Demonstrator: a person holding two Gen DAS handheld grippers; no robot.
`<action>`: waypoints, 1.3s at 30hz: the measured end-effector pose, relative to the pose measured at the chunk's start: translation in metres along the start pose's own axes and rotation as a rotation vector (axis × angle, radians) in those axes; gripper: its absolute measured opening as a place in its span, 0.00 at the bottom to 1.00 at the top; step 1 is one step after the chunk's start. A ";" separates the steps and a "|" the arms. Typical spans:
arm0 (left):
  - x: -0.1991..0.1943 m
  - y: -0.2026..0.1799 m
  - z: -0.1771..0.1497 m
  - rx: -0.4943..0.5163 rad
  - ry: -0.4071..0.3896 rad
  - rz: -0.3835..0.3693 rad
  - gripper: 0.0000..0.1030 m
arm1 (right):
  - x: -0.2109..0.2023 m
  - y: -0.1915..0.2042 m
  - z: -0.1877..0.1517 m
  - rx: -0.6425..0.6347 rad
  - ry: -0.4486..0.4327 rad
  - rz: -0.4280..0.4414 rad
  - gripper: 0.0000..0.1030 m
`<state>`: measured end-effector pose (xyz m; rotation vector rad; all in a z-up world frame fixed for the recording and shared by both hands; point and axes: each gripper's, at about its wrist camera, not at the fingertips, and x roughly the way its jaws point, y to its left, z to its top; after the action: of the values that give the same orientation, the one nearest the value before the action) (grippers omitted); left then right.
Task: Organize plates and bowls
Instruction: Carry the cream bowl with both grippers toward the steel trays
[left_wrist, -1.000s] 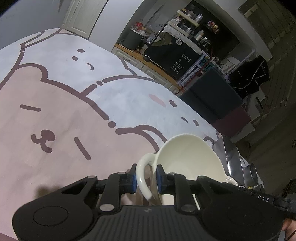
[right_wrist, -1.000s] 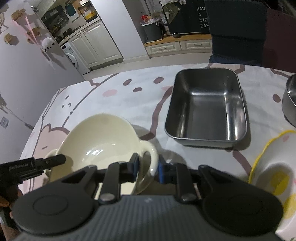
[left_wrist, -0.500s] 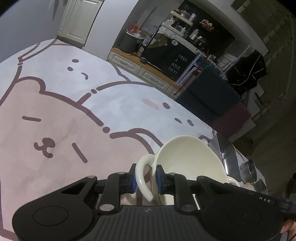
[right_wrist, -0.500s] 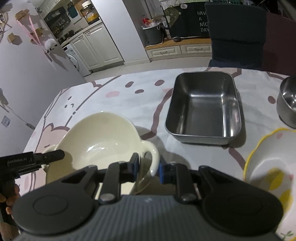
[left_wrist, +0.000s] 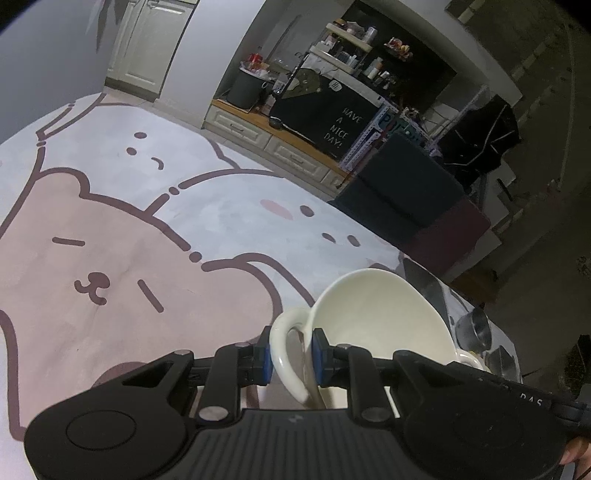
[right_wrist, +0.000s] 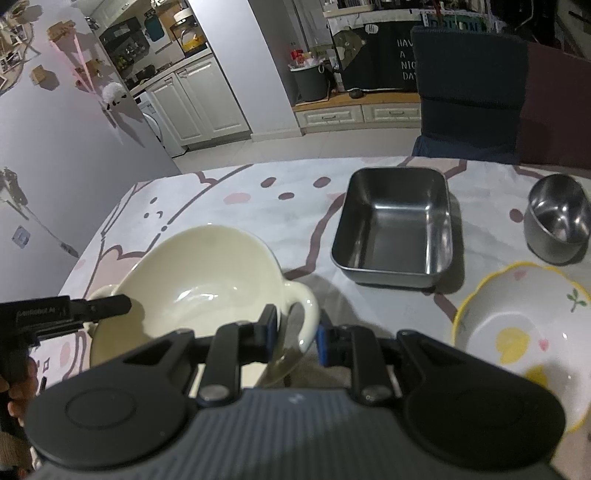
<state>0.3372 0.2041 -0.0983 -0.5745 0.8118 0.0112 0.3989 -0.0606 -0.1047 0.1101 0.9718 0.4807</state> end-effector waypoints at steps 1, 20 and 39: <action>-0.003 -0.002 -0.001 0.002 -0.001 -0.002 0.21 | -0.005 0.000 -0.002 -0.001 -0.004 0.000 0.25; -0.051 -0.028 -0.045 0.087 0.052 -0.034 0.21 | -0.075 0.004 -0.058 0.025 -0.023 -0.021 0.25; -0.093 -0.018 -0.102 0.154 0.109 -0.025 0.23 | -0.118 0.016 -0.132 0.056 0.013 0.006 0.25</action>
<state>0.2068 0.1585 -0.0813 -0.4427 0.9031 -0.1052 0.2307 -0.1138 -0.0841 0.1604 0.9982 0.4606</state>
